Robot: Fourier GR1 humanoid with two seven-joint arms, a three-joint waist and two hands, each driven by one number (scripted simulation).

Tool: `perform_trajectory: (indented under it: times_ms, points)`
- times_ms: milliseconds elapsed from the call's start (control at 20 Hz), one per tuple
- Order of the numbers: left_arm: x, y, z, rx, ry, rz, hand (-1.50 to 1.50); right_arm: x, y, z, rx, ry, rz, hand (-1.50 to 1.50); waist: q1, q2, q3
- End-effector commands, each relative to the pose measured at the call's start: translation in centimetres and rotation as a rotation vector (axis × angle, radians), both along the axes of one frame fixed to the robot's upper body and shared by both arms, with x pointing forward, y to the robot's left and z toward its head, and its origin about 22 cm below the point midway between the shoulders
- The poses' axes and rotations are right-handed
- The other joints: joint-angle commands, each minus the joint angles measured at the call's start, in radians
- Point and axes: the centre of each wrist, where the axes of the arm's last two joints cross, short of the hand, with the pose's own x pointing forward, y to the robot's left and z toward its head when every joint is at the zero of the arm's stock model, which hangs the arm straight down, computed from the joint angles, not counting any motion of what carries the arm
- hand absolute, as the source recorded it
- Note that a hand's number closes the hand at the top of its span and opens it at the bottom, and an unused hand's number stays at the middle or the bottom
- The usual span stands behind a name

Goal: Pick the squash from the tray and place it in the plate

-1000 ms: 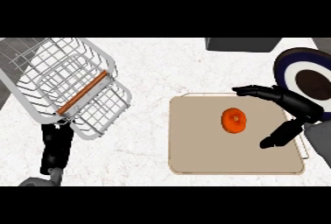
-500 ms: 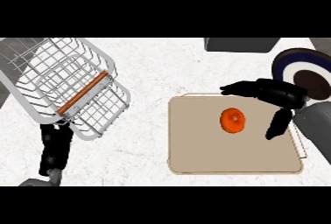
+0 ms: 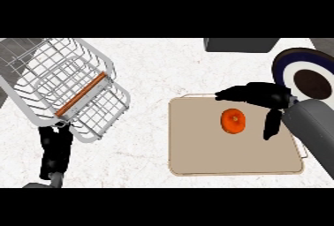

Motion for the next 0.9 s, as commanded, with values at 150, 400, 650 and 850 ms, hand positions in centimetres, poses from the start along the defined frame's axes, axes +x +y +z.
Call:
perform_trajectory:
  times_ms: [150,400,650,850]
  points:
    - [1.1,-2.6,1.1,-0.032,-0.081,-0.131,0.00,0.5,-1.6,-1.3,-0.026,0.042,0.020,-1.50,-0.013,0.000,0.001]
    - [1.2,-4.2,0.7,-0.053,-0.072,-0.130,0.00,0.7,1.7,-3.1,-0.036,0.049,0.044,-1.50,-0.013,0.000,0.001]
    - [1.3,-1.8,2.9,-0.039,-0.072,-0.134,0.00,1.0,2.4,-3.8,-0.051,0.067,0.039,-1.50,-0.006,0.000,0.002]
    - [1.6,-2.8,1.3,-0.042,-0.094,-0.127,0.00,1.0,1.9,-3.7,-0.062,0.071,0.033,-1.50,-0.017,-0.001,0.001]
